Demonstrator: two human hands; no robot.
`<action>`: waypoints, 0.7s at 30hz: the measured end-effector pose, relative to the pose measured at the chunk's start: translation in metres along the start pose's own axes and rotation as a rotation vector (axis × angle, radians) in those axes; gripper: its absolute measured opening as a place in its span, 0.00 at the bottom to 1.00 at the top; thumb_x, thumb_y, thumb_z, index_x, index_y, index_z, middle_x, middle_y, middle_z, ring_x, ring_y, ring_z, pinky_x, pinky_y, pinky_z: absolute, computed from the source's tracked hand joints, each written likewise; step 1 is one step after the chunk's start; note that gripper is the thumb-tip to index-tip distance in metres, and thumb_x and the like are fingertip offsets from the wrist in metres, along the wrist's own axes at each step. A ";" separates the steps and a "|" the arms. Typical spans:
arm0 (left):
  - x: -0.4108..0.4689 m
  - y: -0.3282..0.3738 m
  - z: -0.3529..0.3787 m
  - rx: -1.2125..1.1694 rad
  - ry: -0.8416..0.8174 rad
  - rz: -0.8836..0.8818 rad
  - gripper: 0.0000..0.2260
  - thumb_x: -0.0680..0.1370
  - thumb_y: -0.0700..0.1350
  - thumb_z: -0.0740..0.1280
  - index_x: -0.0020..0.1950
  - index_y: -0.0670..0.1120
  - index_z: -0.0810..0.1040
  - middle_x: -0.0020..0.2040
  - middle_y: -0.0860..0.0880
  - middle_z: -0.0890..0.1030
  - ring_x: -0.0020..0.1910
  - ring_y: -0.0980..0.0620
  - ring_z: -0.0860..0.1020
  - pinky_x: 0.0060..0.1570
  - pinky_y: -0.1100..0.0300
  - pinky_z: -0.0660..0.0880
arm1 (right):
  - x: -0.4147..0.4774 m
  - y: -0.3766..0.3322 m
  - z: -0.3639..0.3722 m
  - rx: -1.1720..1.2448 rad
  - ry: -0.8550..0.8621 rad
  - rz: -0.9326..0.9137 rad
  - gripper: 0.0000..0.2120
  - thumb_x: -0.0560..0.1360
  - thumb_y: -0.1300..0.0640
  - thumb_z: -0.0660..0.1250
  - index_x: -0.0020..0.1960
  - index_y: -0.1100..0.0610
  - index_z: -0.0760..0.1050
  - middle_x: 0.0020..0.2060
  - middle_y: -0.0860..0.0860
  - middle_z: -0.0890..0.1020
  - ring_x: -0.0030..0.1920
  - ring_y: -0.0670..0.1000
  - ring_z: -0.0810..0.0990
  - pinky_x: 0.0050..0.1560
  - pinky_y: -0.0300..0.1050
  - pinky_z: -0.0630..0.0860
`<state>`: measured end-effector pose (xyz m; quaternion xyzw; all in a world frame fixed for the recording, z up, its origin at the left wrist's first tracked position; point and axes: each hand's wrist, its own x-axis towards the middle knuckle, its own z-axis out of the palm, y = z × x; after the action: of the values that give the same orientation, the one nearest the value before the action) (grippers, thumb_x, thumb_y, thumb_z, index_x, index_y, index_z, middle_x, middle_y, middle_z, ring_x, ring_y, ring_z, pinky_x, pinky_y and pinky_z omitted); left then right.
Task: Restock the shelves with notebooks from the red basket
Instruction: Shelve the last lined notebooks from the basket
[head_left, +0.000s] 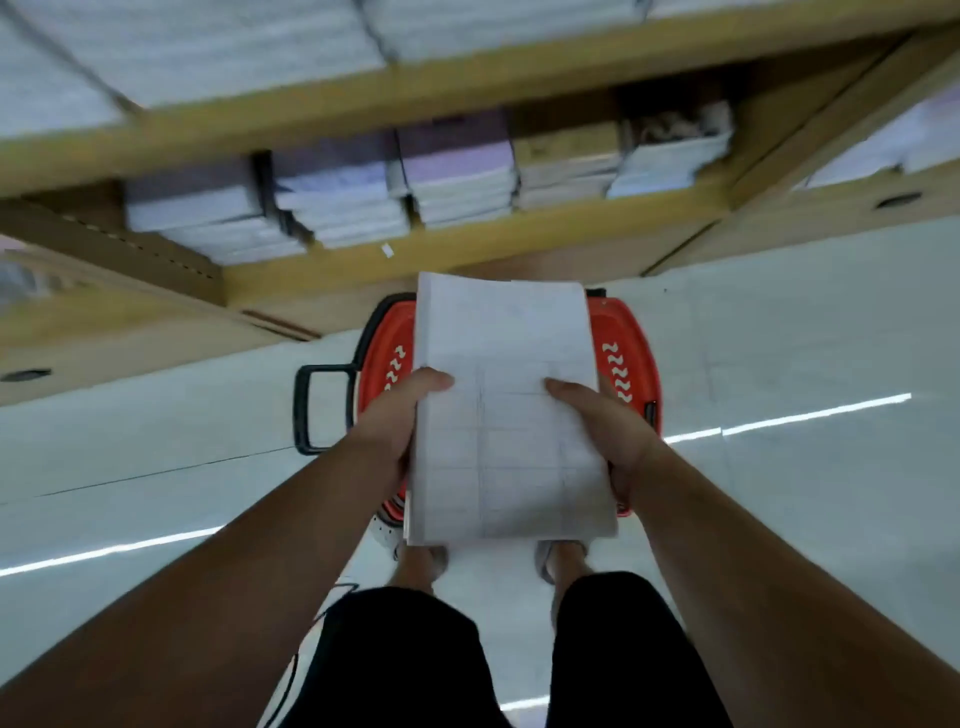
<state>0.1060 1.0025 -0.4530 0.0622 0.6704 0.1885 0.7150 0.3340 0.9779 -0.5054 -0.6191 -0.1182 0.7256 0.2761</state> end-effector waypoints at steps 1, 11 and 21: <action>-0.025 0.005 0.004 -0.011 -0.007 0.018 0.09 0.78 0.47 0.68 0.55 0.46 0.83 0.51 0.41 0.86 0.46 0.41 0.83 0.48 0.52 0.79 | -0.020 -0.012 0.003 0.002 -0.010 -0.003 0.34 0.69 0.48 0.81 0.72 0.49 0.76 0.59 0.57 0.86 0.57 0.63 0.87 0.56 0.68 0.83; -0.230 0.024 0.015 -0.145 -0.054 0.253 0.27 0.67 0.49 0.72 0.65 0.41 0.81 0.56 0.39 0.86 0.51 0.39 0.85 0.51 0.47 0.81 | -0.193 -0.107 0.037 -0.012 -0.140 -0.187 0.23 0.75 0.59 0.76 0.68 0.50 0.75 0.56 0.56 0.87 0.52 0.60 0.88 0.45 0.61 0.84; -0.291 0.056 -0.027 -0.164 -0.091 0.393 0.27 0.66 0.51 0.73 0.63 0.42 0.82 0.56 0.38 0.86 0.51 0.38 0.85 0.52 0.45 0.80 | -0.240 -0.149 0.102 -0.014 -0.218 -0.279 0.27 0.74 0.58 0.77 0.71 0.52 0.75 0.58 0.59 0.87 0.57 0.64 0.86 0.52 0.68 0.83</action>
<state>0.0605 0.9476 -0.1645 0.1421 0.5947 0.3751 0.6968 0.2933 0.9856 -0.2081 -0.5165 -0.2372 0.7421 0.3554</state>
